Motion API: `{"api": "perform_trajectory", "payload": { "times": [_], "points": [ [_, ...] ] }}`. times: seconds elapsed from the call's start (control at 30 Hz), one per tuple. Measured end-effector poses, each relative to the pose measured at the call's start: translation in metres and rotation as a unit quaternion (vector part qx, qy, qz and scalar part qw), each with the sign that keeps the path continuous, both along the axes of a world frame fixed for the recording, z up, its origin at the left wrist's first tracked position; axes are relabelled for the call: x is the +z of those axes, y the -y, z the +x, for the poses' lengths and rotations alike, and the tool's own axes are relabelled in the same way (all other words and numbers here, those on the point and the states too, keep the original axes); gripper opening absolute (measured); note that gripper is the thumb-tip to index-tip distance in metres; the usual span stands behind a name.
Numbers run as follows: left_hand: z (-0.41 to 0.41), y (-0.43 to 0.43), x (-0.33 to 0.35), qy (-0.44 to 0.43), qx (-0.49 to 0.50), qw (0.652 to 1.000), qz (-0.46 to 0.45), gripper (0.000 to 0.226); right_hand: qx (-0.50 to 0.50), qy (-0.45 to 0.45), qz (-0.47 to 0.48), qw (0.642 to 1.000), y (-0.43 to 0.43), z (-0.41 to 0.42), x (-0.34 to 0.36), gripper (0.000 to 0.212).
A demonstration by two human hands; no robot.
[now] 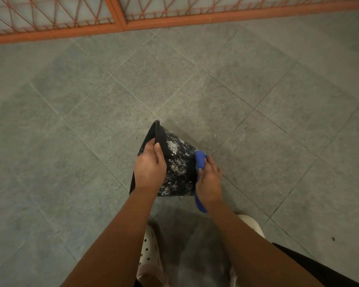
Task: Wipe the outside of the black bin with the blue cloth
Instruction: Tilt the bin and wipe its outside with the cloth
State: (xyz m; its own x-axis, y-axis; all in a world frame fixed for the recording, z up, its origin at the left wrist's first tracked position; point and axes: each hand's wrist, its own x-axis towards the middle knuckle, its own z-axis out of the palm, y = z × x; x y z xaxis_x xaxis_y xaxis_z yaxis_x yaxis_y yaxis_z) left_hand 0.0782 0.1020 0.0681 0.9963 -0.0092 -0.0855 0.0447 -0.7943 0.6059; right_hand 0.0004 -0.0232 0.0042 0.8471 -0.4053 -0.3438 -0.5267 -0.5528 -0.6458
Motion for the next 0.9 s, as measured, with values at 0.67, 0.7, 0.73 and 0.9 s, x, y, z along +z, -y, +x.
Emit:
{"api": "perform_trajectory", "payload": {
  "times": [0.67, 0.7, 0.73, 0.9],
  "points": [
    [0.016, -0.010, 0.005, -0.174, 0.043, 0.967, -0.180, 0.031, 0.002, 0.096, 0.024, 0.995, -0.041, -0.015, 0.017, 0.050],
    [0.015, -0.010, 0.006, -0.193, 0.050, 0.959, -0.202, 0.030, 0.013, 0.106, 0.021, 0.994, -0.040, -0.008, 0.019, 0.050],
    [0.014, -0.009, 0.007, -0.211, 0.058, 0.950, -0.222, 0.032, 0.020, 0.107, 0.014, 0.994, -0.037, -0.003, 0.019, 0.049],
    [0.002, -0.003, 0.010, -0.230, 0.072, 0.935, -0.259, 0.041, -0.044, 0.057, 0.006, 0.997, -0.025, -0.004, 0.016, 0.045]
  ]
}}
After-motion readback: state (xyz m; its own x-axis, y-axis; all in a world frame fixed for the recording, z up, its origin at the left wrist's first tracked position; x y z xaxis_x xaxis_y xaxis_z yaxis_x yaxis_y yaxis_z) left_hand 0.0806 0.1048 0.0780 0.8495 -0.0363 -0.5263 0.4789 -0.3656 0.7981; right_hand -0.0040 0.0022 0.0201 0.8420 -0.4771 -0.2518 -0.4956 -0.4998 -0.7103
